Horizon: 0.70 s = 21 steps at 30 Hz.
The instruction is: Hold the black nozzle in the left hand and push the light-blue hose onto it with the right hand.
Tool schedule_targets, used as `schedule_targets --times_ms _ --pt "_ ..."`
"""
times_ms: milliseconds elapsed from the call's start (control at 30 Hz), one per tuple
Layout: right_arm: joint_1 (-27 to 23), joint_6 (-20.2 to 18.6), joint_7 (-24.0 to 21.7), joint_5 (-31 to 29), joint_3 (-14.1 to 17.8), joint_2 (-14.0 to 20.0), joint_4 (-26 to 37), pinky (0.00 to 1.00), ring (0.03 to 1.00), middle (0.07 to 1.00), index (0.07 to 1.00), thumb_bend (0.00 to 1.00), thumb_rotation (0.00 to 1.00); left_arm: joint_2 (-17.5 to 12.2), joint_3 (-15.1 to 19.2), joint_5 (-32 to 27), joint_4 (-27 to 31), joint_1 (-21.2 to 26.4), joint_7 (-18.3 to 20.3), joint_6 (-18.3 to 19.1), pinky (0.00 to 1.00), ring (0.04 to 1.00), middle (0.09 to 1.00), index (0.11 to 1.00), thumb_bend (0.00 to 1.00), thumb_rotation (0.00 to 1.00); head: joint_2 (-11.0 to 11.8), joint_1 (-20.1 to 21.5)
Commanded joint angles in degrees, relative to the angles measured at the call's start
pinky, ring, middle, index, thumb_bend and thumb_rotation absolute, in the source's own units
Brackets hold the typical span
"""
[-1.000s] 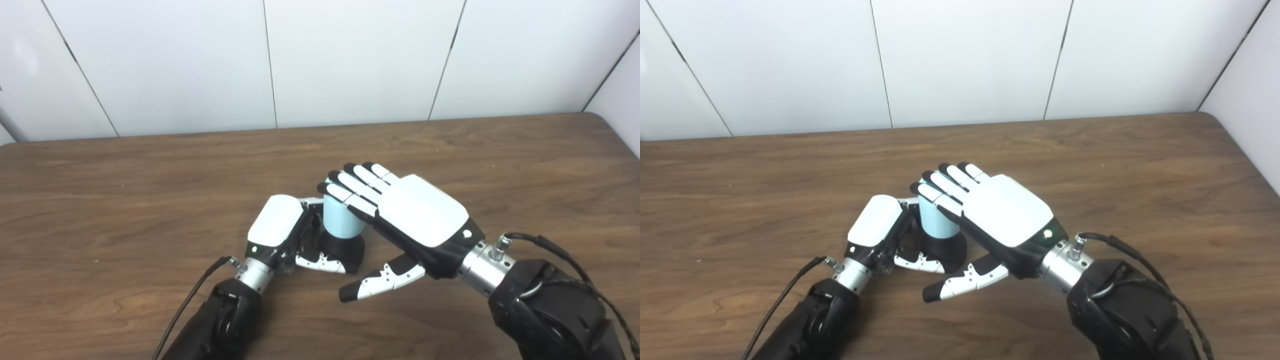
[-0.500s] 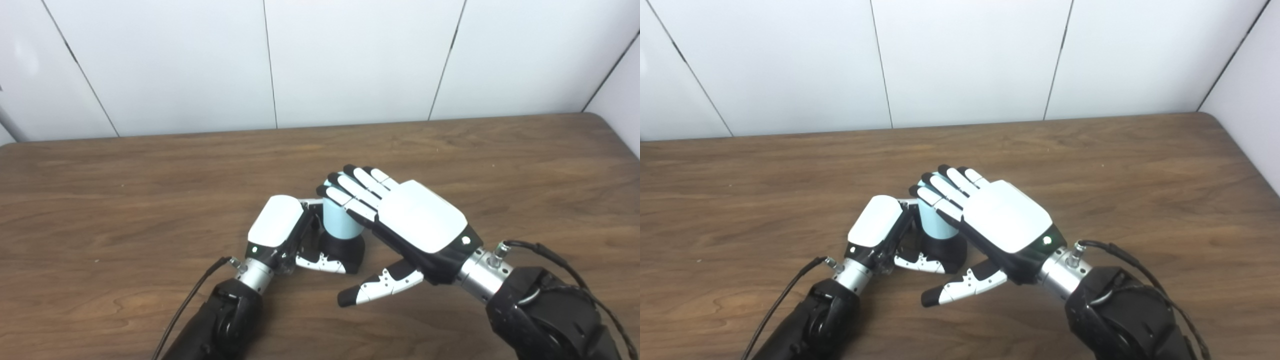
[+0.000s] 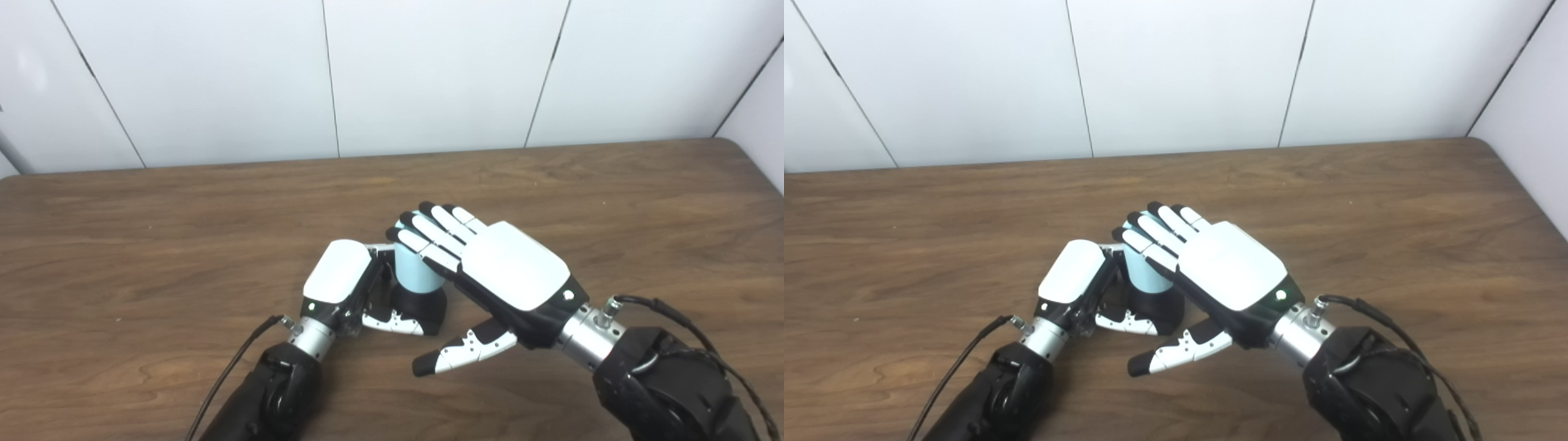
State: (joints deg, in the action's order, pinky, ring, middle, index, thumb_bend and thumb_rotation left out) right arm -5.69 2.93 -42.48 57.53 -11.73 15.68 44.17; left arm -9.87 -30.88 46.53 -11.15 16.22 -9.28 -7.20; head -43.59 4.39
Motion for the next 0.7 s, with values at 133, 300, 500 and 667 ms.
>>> schedule_targets --times_ms 133,300,500,667 --pt "2.4 -0.4 -3.5 0.0 -0.9 2.1 -1.9 1.00 1.000 0.975 0.934 0.72 1.00 -1.2 -2.9 0.6 -3.6 -7.2 7.2 3.9 0.37 0.469 0.493 0.489 0.48 0.00 -0.3 0.0" --pt "2.6 -0.3 -3.1 0.0 -0.9 2.2 -2.0 1.00 1.000 0.969 0.931 0.71 1.00 -1.4 -3.0 0.5 -3.3 -7.3 7.5 4.1 0.38 0.482 0.517 0.477 0.48 0.00 -0.5 0.0" --pt "3.0 -0.1 -3.2 0.5 -1.1 2.5 -2.3 1.00 1.000 0.970 0.941 0.71 1.00 -1.3 -3.0 0.3 -3.2 -7.3 7.5 4.2 0.38 0.476 0.507 0.484 0.48 0.00 -0.5 0.0" --pt "3.6 -0.1 -3.4 1.0 -1.4 2.5 -2.4 1.00 1.000 0.974 0.945 0.71 1.00 -1.5 -3.2 0.5 -3.7 -7.1 6.8 3.5 0.38 0.481 0.513 0.481 0.48 0.00 -0.5 0.0"
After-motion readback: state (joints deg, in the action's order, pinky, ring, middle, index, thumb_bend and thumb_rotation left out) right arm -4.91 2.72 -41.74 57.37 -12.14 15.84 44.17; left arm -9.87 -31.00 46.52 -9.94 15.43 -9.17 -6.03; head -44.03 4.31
